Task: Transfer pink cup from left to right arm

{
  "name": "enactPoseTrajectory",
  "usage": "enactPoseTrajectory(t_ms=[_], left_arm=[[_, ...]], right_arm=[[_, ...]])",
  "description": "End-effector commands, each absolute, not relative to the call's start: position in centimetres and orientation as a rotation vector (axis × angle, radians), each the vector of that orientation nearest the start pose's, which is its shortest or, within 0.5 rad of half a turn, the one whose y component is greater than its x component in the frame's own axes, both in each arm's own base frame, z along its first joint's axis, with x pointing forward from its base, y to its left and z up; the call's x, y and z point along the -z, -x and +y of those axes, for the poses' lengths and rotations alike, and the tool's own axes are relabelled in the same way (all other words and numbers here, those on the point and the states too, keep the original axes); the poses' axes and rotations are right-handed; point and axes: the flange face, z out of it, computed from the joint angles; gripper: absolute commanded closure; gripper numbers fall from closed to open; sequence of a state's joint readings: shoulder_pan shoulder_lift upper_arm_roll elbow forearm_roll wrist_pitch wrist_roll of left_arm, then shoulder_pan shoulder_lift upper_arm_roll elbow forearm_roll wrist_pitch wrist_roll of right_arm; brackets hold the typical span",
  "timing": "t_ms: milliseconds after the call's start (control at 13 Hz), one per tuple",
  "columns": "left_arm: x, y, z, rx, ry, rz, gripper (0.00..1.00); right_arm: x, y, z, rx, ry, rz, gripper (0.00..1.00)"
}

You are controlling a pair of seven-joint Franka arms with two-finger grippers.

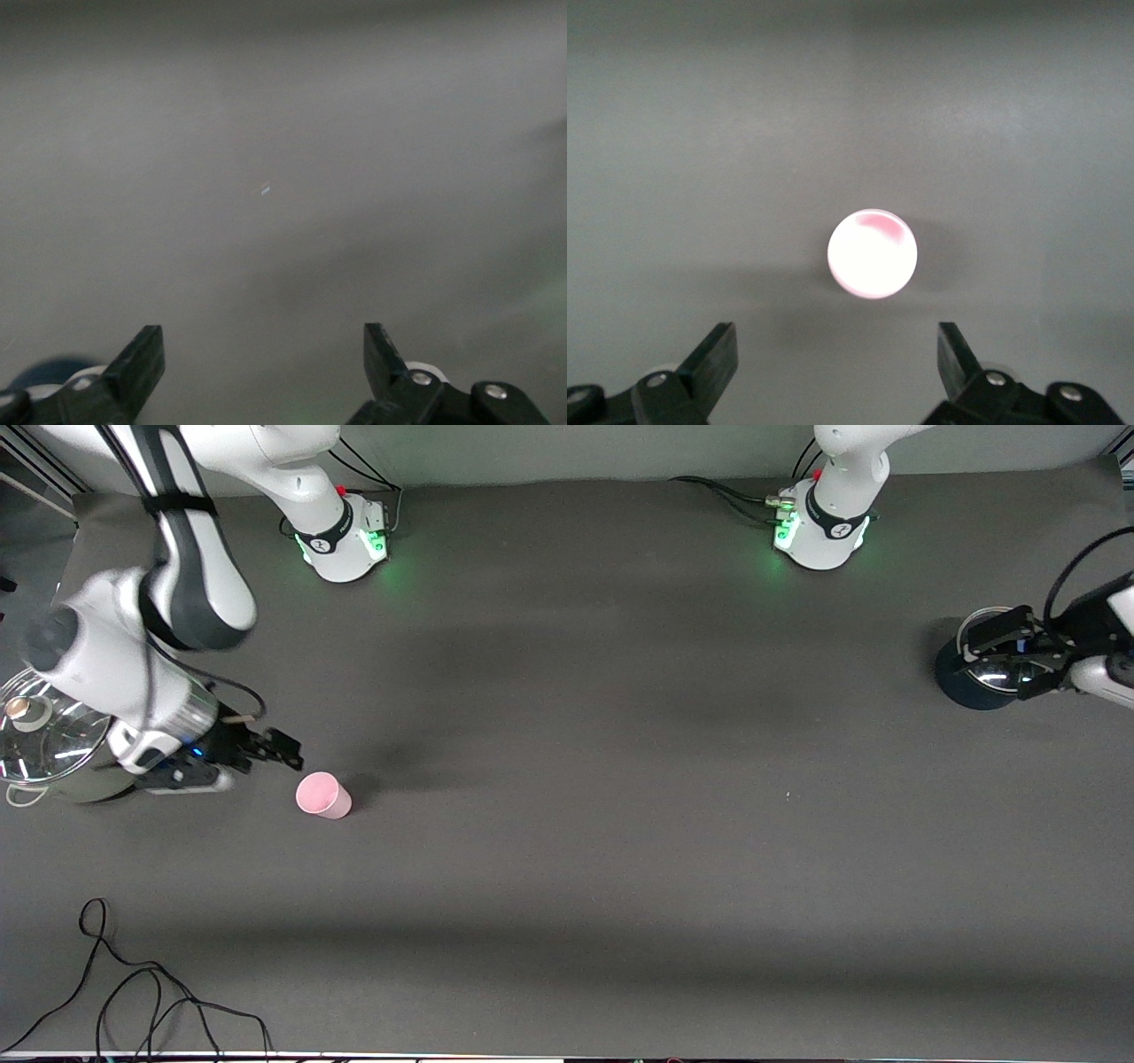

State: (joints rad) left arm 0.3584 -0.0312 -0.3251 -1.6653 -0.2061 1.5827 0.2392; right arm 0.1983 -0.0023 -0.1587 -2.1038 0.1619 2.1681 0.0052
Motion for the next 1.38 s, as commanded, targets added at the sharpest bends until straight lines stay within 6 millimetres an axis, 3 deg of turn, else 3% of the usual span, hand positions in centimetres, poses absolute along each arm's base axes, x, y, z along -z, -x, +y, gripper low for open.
enactPoseTrajectory(t_ms=[0, 77, 385, 462, 538, 846, 923, 1308], left_arm=[[-60.9, -53.3, -1.3, -0.069, 3.245, 0.124, 0.0], [-61.1, -53.1, -1.3, -0.068, 3.215, 0.097, 0.0], [-59.8, -53.3, -3.3, -0.078, 3.144, 0.105, 0.0], [-59.8, -53.5, -3.3, -0.066, 3.144, 0.107, 0.0], [-59.7, -53.9, -3.3, -0.041, 3.148, 0.107, 0.0], [-58.8, -55.7, -3.5, -0.044, 3.11, 0.118, 0.0], [-58.5, -56.4, -3.9, -0.049, 3.113, 0.122, 0.0], [-58.9, -57.1, -4.9, -0.053, 3.124, 0.061, 0.0]], right_arm=[[-51.7, -54.6, 2.4, 0.044, 2.983, 0.238, 0.0], [-54.7, -54.8, 2.2, 0.022, 2.997, 0.245, 0.0], [-64.0, -53.9, -0.2, 0.022, 3.015, 0.246, 0.0], [-66.1, -53.8, -0.6, 0.035, 3.017, 0.25, 0.0], [-66.7, -53.7, -1.4, 0.003, 3.022, 0.261, 0.0], [-64.1, -54.8, -4.6, -0.071, 3.107, 0.055, 0.0], [-62.9, -55.0, -4.5, -0.114, 3.108, 0.049, 0.0], [-61.8, -55.2, -3.1, -0.155, 3.107, 0.009, 0.0]])
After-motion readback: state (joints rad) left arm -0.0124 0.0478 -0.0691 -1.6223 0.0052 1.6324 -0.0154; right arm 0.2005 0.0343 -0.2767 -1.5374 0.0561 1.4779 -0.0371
